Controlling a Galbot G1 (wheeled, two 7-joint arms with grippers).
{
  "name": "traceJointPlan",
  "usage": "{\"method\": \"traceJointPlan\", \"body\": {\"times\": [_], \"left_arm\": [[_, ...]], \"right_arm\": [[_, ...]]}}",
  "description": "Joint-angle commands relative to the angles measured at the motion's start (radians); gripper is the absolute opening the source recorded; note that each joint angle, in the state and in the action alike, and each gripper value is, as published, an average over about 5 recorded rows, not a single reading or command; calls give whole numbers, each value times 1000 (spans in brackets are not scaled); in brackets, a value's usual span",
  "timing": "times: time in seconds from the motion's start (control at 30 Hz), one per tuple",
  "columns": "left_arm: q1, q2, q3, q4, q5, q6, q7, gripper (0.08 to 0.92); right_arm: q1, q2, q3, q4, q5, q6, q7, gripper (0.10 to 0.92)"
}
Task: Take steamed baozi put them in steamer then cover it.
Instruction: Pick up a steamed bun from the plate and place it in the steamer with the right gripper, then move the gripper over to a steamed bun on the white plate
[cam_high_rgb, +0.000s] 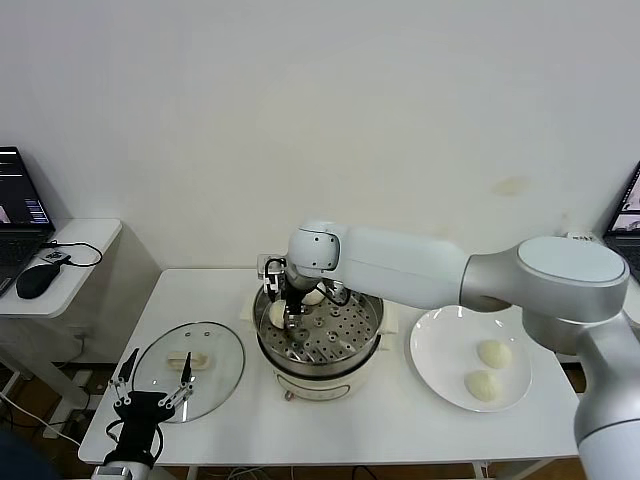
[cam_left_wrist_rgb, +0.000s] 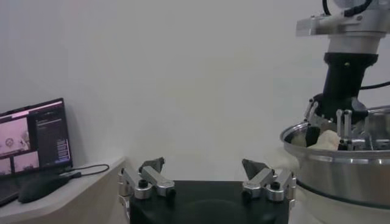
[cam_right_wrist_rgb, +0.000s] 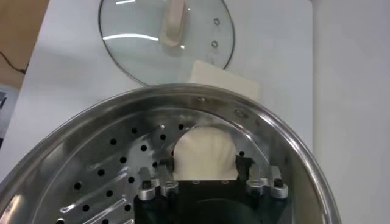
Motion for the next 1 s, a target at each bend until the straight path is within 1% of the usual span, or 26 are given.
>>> {"method": "traceJointPlan", "body": {"times": [0.03, 0.17, 0.27, 0.4, 0.57, 0.77, 1.0], "left_arm": [[-2, 5, -1, -3, -1, 3, 1, 823], [-5, 10, 2, -7, -1, 5, 1, 823], [-7, 13, 8, -6, 0, 5, 2, 823], [-6, 15, 17, -2, 3, 5, 1, 823], [-3, 19, 23, 4, 7, 4, 1, 823], [1, 17, 29, 5, 20, 5, 1, 823], [8, 10, 38, 13, 38, 6, 0, 823]], "right_arm": [[161, -131, -7, 94, -28, 81, -168, 811], [262, -294, -47, 177, -93, 194, -290, 822], [311, -424, -79, 259, -143, 258, -345, 823], [340, -608, -112, 386, -221, 315, -395, 823], [292, -842, -112, 473, -345, 361, -419, 823], [114, -987, -54, 487, -501, 406, -395, 823], [-236, -1084, 206, 476, -624, 448, -368, 823]]}}
